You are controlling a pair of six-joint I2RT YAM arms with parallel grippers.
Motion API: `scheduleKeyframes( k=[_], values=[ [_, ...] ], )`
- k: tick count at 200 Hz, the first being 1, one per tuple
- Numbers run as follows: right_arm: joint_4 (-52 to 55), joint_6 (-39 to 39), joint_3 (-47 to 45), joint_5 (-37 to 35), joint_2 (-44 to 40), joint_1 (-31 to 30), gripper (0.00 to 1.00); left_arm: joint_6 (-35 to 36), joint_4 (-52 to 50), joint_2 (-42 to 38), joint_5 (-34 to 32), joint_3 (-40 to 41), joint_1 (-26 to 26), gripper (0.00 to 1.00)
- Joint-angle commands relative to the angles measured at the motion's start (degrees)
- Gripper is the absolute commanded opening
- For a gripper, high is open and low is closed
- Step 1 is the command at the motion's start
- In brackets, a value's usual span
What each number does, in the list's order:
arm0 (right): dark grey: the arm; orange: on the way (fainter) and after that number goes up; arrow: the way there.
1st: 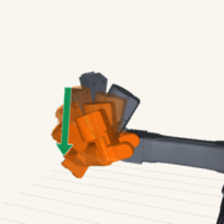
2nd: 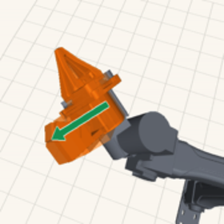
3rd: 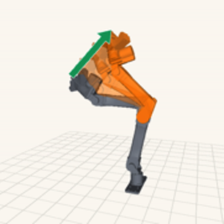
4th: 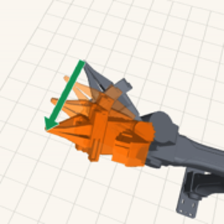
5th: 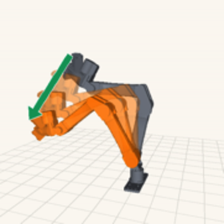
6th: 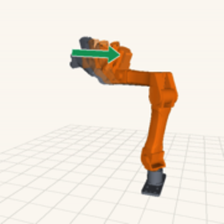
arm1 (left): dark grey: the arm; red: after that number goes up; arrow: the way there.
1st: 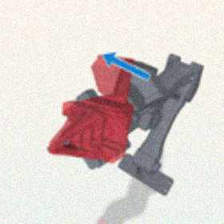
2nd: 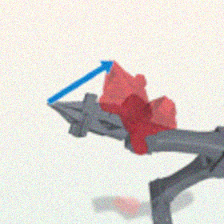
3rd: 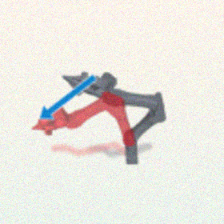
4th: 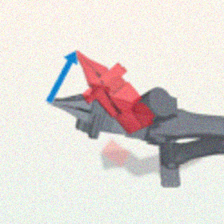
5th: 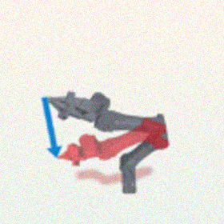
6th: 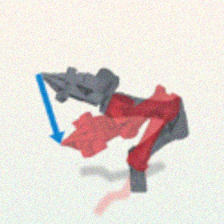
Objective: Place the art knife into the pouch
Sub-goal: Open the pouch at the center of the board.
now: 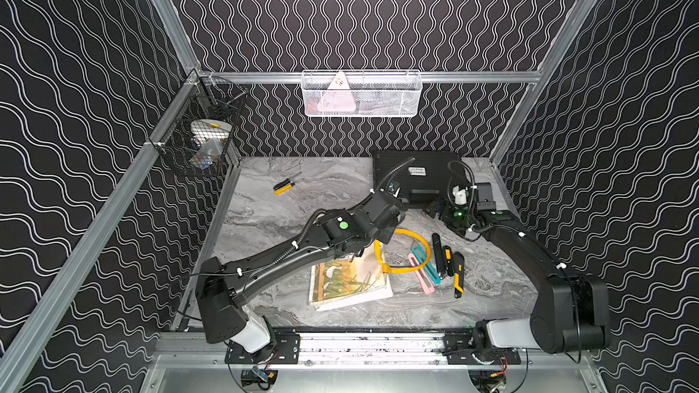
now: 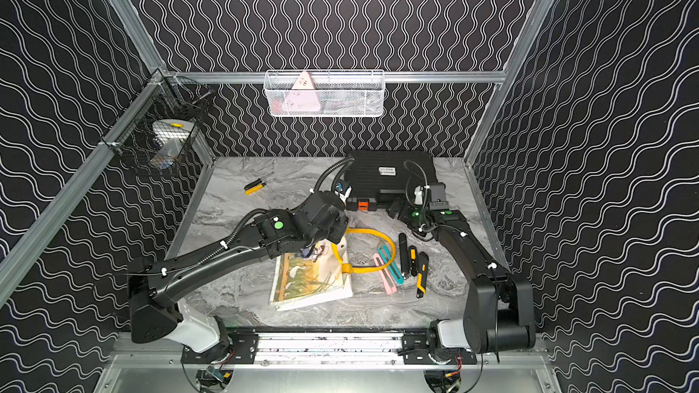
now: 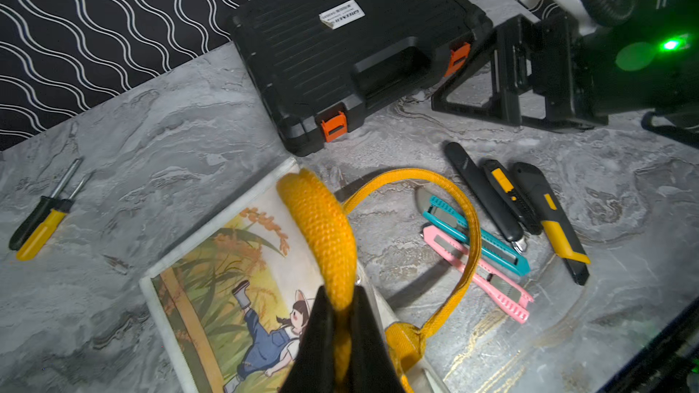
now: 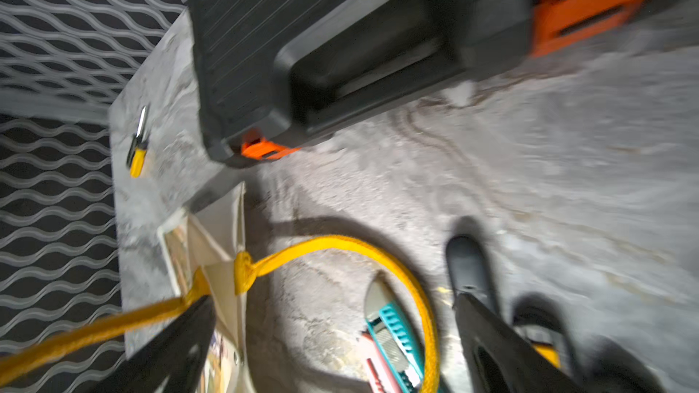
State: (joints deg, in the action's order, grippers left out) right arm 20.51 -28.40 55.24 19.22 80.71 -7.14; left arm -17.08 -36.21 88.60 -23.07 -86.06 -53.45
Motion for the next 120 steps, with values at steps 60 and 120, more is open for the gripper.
scheduleKeyframes(
  k=[60, 120],
  values=[
    [-10.6, -1.6, 2.0, 12.6, 6.7, -8.3, 1.0, 6.2, -6.1, 0.5, -0.2, -13.9, 1.4, 0.0],
    [-16.6, -1.1, 2.7, 15.8, 7.3, -16.3, 1.0, 8.0, -6.5, 0.0, -2.3, -15.9, 1.4, 0.0]
  ],
)
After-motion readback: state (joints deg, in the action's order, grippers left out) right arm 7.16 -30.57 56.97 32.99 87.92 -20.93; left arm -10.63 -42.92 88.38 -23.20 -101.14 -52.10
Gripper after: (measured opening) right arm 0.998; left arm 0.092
